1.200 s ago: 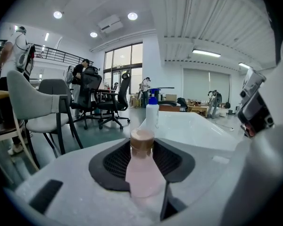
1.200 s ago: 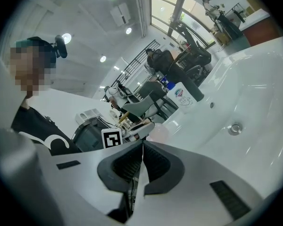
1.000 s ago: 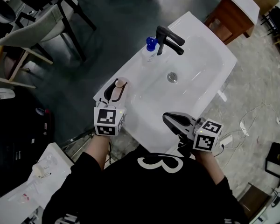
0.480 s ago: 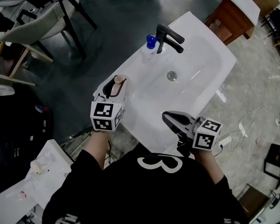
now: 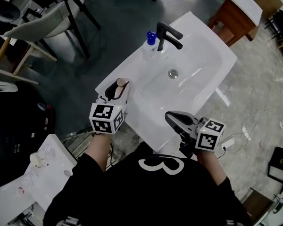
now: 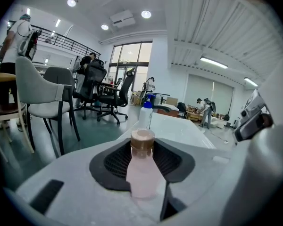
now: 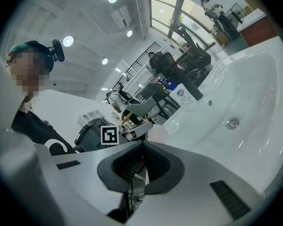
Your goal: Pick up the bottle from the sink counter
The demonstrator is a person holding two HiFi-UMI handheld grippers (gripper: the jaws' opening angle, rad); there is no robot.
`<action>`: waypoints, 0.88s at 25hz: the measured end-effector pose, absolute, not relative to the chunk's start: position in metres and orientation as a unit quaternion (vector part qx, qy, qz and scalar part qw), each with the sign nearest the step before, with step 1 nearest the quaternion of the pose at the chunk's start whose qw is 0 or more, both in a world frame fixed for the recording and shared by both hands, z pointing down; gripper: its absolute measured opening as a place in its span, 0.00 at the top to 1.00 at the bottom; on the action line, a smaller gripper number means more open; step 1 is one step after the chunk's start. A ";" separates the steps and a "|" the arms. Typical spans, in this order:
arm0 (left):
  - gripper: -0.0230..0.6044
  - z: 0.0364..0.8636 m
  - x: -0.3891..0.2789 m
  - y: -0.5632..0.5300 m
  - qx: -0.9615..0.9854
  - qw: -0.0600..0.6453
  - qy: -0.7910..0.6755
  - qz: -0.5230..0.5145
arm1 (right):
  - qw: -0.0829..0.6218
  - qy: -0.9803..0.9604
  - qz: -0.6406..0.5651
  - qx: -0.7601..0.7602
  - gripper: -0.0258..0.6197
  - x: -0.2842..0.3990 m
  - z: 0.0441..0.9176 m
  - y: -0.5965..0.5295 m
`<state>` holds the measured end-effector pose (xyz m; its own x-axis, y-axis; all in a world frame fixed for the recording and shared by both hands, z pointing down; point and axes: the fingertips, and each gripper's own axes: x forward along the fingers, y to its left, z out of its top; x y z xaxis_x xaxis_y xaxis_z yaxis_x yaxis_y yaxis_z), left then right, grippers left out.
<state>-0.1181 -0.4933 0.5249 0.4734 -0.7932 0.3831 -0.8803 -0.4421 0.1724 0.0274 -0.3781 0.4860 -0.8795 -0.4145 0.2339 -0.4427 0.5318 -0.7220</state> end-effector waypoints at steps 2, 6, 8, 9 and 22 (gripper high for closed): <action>0.73 0.519 -0.114 -0.483 0.842 0.177 -0.496 0.120 | 0.016 -0.876 0.416 0.242 0.94 0.029 0.483 -0.370; 0.73 0.507 -0.103 -0.460 0.844 0.184 -0.490 0.116 | 0.015 -0.879 0.412 0.240 0.94 0.035 0.476 -0.356; 0.73 0.502 -0.095 -0.446 0.847 0.187 -0.484 0.115 | 0.014 -0.880 0.409 0.239 0.94 0.039 0.472 -0.348; 0.73 0.499 -0.091 -0.439 0.849 0.188 -0.481 0.114 | 0.013 -0.881 0.408 0.238 0.94 0.040 0.470 -0.344; 0.73 0.452 -0.058 -0.356 0.867 0.192 -0.449 0.096 | 0.007 -0.899 0.371 0.231 0.94 0.052 0.442 -0.292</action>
